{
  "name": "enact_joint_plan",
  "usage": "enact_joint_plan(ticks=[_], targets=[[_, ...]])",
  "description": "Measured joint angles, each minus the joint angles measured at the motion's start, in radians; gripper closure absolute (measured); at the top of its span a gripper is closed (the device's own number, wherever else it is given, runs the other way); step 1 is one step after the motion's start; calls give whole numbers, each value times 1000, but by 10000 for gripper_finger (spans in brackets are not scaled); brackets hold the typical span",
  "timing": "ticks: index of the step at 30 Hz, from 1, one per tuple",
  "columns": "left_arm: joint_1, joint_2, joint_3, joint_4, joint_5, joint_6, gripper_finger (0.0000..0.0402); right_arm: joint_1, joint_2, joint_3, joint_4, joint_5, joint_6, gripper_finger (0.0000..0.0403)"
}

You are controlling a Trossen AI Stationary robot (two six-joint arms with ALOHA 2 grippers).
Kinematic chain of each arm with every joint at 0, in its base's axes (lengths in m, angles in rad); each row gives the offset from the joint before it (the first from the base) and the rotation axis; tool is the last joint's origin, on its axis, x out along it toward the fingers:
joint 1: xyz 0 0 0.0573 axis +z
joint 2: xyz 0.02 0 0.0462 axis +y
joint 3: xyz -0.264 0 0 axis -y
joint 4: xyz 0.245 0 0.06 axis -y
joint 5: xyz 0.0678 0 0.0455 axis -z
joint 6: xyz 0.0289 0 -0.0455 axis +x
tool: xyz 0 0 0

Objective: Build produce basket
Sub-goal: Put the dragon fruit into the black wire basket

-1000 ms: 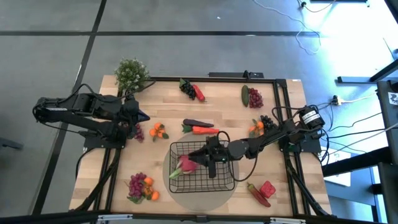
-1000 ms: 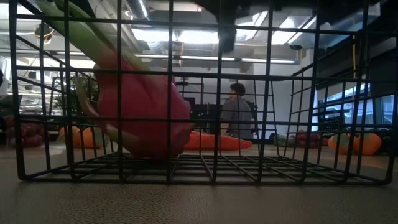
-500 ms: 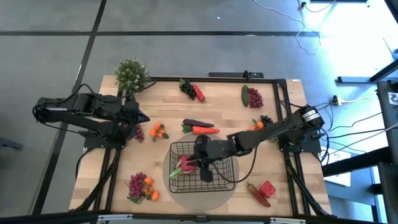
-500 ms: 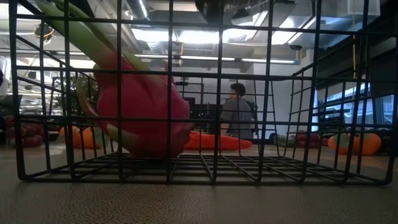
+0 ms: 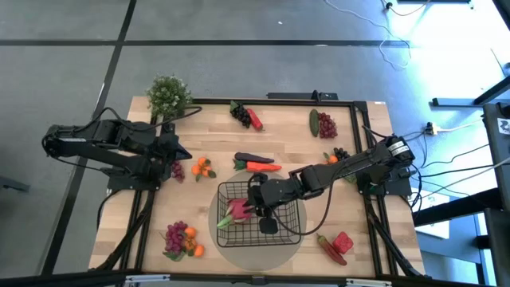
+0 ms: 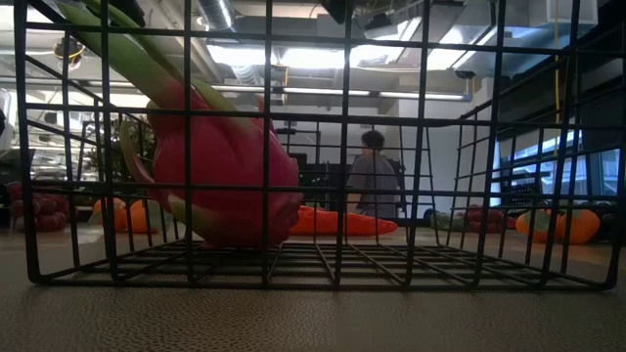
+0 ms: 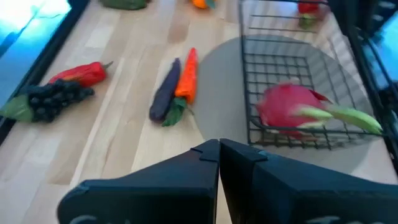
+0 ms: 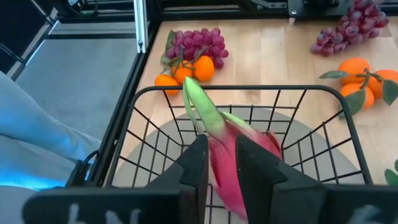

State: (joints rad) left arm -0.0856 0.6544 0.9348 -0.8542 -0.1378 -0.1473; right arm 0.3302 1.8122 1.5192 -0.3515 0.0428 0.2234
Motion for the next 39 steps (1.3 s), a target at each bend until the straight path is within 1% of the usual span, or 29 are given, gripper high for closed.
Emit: enact_joint_plan(ticks=[3,10,14,22,29,39], targets=[[-1,0,0,1,37,40,401,0,0,0,0,0,-16,335],[0,0,0,2,44,46,401,0,0,0,-2,17,-55,335],[0,0,0,1,44,47,401,0,36,0,7,18,-116,335],[0,0,0,2,44,47,401,-7,113,-1,124,16,-232,335],[0,0,0,2,44,46,401,-32,164,-1,168,-55,-317,335],[0,0,0,2,43,45,401,-46,173,0,179,-116,-378,335]])
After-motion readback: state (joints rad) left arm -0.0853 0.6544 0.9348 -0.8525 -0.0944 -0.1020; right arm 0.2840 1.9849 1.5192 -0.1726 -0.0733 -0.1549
